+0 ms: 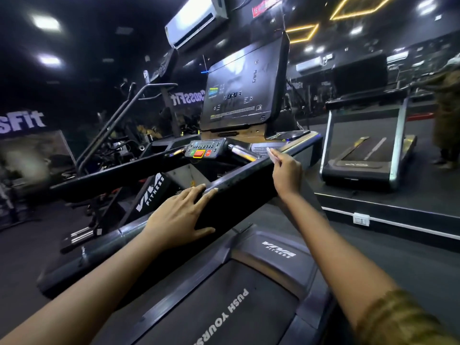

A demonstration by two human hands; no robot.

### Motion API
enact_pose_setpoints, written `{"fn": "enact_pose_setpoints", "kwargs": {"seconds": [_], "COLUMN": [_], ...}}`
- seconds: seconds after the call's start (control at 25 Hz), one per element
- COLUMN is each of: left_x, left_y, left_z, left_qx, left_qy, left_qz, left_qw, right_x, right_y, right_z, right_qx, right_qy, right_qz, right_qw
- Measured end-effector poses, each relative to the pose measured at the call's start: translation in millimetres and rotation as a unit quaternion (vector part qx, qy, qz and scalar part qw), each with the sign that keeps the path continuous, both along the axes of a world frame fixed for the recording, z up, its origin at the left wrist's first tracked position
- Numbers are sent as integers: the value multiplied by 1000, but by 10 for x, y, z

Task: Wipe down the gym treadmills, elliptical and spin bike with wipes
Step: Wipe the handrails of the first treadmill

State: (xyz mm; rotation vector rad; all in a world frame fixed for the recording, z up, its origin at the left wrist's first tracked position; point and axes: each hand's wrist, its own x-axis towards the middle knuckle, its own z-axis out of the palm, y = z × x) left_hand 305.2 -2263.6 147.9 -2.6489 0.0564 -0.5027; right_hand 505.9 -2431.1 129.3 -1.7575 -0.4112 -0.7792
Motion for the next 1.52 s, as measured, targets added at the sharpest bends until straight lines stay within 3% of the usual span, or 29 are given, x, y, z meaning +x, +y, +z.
{"fn": "enact_pose_setpoints", "kwargs": {"seconds": [0.12,0.36,0.56,0.64,0.72,0.8,0.92,1.12,1.32,1.4,1.52], "left_x": [-20,-9,23,19,10,16,39,24,16,12,8], "left_y": [-5,20,54,68,74,76,77,65,53,49,47], "left_z": [3,-37,-54,-57,-54,-65,-56,-58,-51,-46,-50], "left_qx": [9,35,77,66,47,57,77,80,71,65,57], "left_qy": [-25,-53,-81,-74,-64,-76,-94,-96,-78,-71,-60], "left_qz": [-20,-13,-29,-28,-21,-26,-30,-36,-29,-27,-18], "left_qw": [999,998,993,995,997,995,992,991,994,995,996], "right_x": [311,-173,-519,-181,246,537,560,-135,-578,-299,300], "right_y": [86,480,497,349,199,150,252,403,474,351,201], "right_z": [-39,-402,-445,-281,-99,3,15,-169,-451,-448,-429], "right_qx": [-71,-97,-115,-85,-96,-203,-300,-201,-96,-25,35], "right_qy": [8,-162,-234,-218,-133,-55,-70,-158,-262,-226,-136], "right_qz": [3,-35,79,64,7,-2,18,68,129,128,27], "right_qw": [997,981,962,970,986,978,951,964,952,965,990]}}
